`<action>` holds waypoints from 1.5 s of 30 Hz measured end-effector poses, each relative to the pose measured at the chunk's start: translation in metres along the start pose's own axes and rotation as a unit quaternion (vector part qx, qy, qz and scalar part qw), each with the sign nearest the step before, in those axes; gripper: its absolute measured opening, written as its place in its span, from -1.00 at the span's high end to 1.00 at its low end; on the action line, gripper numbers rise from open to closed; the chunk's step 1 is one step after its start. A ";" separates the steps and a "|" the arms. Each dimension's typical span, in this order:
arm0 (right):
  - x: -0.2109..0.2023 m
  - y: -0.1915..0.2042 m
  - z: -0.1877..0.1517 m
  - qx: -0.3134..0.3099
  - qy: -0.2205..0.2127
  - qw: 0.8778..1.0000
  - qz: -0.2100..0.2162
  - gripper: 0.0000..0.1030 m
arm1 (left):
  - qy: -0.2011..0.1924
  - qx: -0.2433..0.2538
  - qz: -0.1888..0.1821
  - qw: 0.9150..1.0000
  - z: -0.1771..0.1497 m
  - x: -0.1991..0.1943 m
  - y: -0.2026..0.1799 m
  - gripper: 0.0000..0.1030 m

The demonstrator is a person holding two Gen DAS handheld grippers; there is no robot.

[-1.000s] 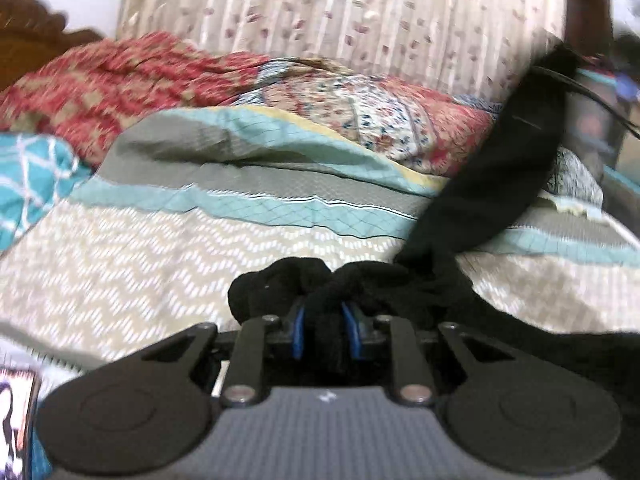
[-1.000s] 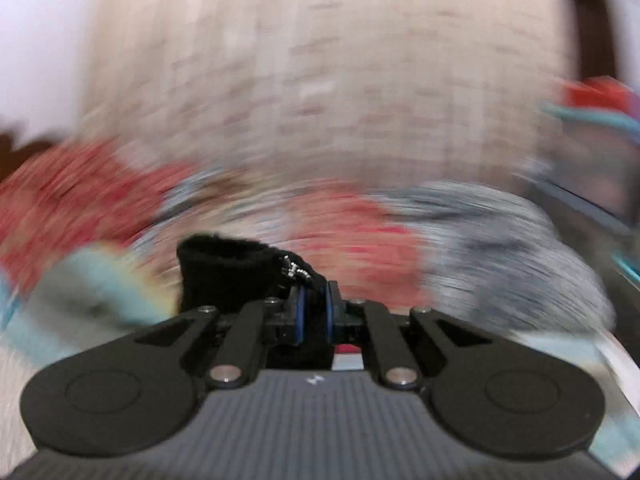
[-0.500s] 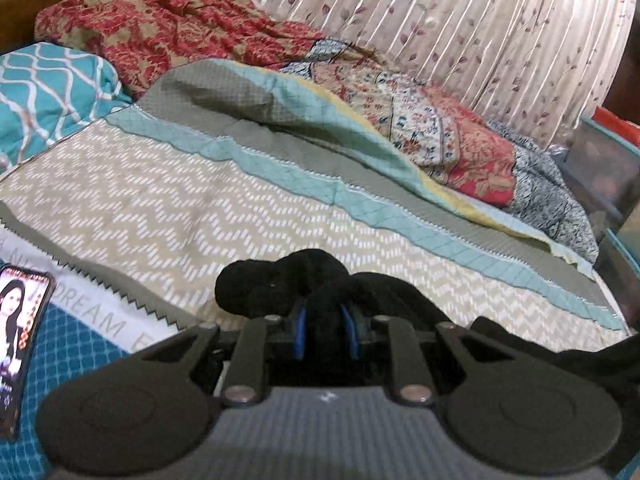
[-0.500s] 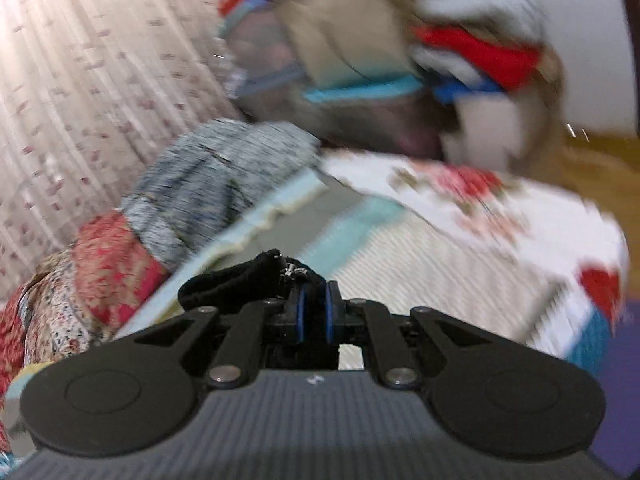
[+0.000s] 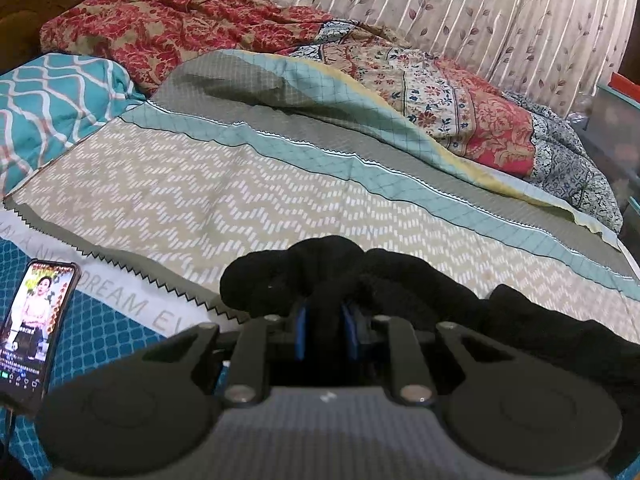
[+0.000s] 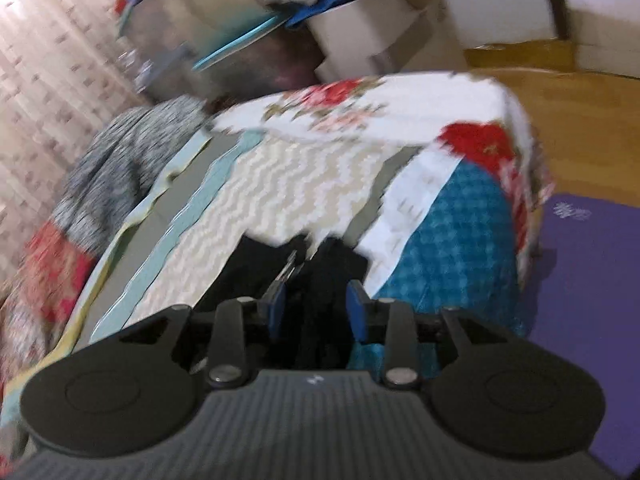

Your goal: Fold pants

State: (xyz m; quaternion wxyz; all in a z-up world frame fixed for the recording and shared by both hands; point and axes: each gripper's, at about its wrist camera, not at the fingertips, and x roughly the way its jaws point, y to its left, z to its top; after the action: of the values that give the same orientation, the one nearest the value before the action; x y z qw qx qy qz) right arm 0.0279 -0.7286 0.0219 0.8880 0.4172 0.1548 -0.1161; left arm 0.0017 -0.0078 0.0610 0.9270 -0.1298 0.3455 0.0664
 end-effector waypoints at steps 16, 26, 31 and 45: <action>0.045 0.020 -0.001 -0.048 0.020 0.999 -0.009 0.51 | -0.009 0.001 -0.003 1.000 0.019 -0.004 -0.008 0.66; 0.048 0.080 0.058 -0.072 -0.008 0.996 0.052 0.82 | -0.010 -0.033 -0.025 0.999 0.065 0.022 -0.005 0.66; 0.061 0.089 0.057 -0.095 0.006 0.995 0.012 0.82 | -0.004 -0.043 -0.031 0.999 0.087 0.048 -0.009 0.66; -0.011 0.001 -0.010 -0.049 0.000 0.993 -0.110 -0.03 | 0.022 -0.054 -0.068 0.996 0.063 0.057 -0.007 0.66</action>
State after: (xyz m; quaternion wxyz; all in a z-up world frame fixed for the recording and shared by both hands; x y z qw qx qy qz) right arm 0.0161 -0.7193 0.0203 0.8894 0.3533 0.2050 -0.2050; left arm 0.0847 0.0057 0.0707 0.9130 -0.2040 0.3526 0.0190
